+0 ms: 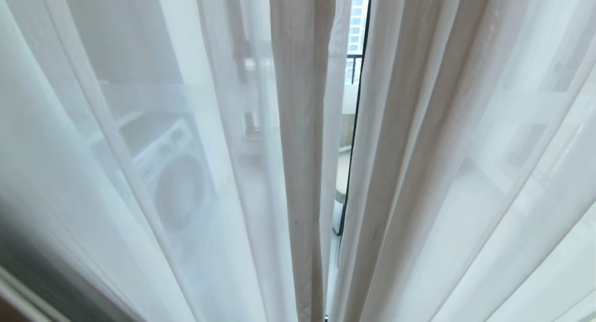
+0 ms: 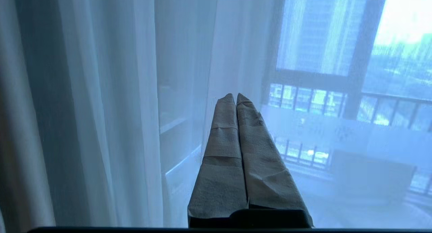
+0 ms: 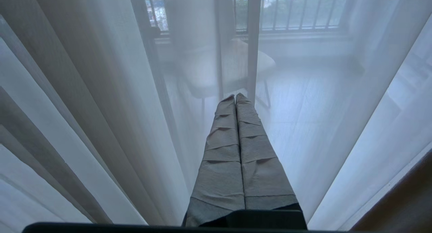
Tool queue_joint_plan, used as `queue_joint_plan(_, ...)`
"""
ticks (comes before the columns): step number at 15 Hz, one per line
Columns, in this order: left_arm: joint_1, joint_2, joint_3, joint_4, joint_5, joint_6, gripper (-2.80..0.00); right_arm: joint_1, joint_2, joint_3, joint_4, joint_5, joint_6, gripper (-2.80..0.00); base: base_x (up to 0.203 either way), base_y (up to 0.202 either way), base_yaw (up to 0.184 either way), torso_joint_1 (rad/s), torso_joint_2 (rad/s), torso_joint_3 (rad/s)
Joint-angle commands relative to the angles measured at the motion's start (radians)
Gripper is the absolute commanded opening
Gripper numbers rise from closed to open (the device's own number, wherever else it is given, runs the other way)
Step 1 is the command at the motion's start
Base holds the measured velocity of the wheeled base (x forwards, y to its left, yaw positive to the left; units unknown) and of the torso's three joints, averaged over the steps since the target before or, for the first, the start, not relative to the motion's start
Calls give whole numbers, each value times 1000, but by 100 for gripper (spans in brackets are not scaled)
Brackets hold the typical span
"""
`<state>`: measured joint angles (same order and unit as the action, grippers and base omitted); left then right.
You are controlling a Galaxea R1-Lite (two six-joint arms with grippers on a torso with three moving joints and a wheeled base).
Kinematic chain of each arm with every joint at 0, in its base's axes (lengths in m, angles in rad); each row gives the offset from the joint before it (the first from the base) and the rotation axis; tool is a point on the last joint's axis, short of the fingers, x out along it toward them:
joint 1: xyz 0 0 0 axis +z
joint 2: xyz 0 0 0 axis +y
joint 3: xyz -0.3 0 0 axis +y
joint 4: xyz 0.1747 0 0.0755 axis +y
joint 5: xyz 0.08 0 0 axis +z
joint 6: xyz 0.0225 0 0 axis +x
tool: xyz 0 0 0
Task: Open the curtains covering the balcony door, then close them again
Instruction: Pull the outer curtains open on both sides
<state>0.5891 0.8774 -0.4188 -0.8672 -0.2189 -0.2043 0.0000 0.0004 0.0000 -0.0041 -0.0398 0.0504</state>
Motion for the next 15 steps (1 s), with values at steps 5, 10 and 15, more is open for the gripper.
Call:
queue_joint_plan(5,-66,-26,82,199,-183,-6,-280,0,0,0,0,0,0,-280,0,0,0,0,0,0)
queue_joint_plan(10,-406,-181,170,506,-163,9,-280,0,0,0,0,0,0,-280,0,0,0,0,0,0)
queue_joint_plan(15,-620,-549,285,818,185,67,-280,0,0,0,0,0,0,-280,0,0,0,0,0,0)
